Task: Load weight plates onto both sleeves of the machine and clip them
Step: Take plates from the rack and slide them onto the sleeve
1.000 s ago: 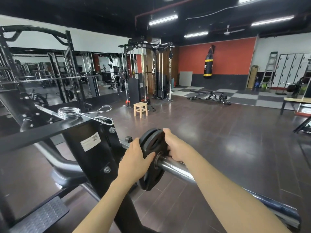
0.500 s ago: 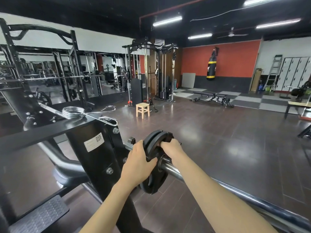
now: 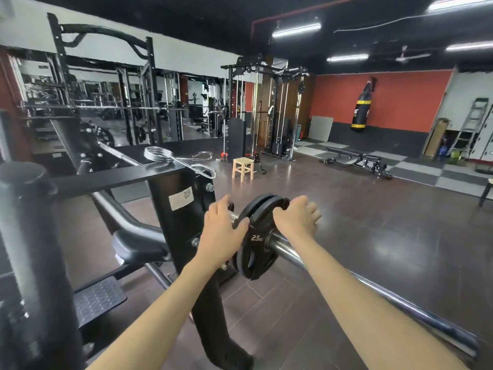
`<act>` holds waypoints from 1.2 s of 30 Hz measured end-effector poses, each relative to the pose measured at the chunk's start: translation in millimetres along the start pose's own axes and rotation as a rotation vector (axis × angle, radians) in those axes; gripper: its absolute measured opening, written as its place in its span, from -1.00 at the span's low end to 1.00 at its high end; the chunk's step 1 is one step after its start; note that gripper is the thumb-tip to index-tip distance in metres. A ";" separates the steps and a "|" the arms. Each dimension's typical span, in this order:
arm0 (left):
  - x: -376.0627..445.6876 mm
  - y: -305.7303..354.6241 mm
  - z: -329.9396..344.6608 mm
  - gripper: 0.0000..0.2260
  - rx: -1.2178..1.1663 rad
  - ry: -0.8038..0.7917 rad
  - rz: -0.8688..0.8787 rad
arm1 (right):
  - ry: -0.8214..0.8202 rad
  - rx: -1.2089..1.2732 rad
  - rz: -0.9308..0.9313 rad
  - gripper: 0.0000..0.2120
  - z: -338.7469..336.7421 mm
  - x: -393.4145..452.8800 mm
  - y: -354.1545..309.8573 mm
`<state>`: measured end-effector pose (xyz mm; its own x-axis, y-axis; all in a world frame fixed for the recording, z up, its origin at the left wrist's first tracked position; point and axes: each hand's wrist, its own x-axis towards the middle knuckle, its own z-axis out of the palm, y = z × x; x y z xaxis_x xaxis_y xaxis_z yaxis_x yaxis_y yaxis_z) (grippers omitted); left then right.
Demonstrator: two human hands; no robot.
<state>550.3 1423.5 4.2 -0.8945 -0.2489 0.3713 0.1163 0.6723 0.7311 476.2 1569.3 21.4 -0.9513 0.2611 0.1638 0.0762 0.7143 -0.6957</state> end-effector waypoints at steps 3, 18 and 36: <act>-32.2 -3.1 -38.8 -0.77 -0.003 0.089 -0.009 | 0.148 0.075 -0.357 -0.86 -5.9 -60.4 -26.2; -264.9 -203.1 -282.0 -0.65 -0.260 0.842 -0.698 | -0.752 -0.003 -1.259 -0.78 151.1 -371.2 -180.6; -311.0 -341.7 -232.8 -0.35 -1.497 0.723 -1.223 | -1.022 -0.473 -0.922 -0.46 255.2 -443.0 -220.3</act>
<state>889.2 1108.9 -227.8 -0.5145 -0.4509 -0.7294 0.2413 -0.8923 0.3815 804.6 1130.5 -76.4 -0.4938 -0.8219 -0.2840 -0.7699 0.5650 -0.2966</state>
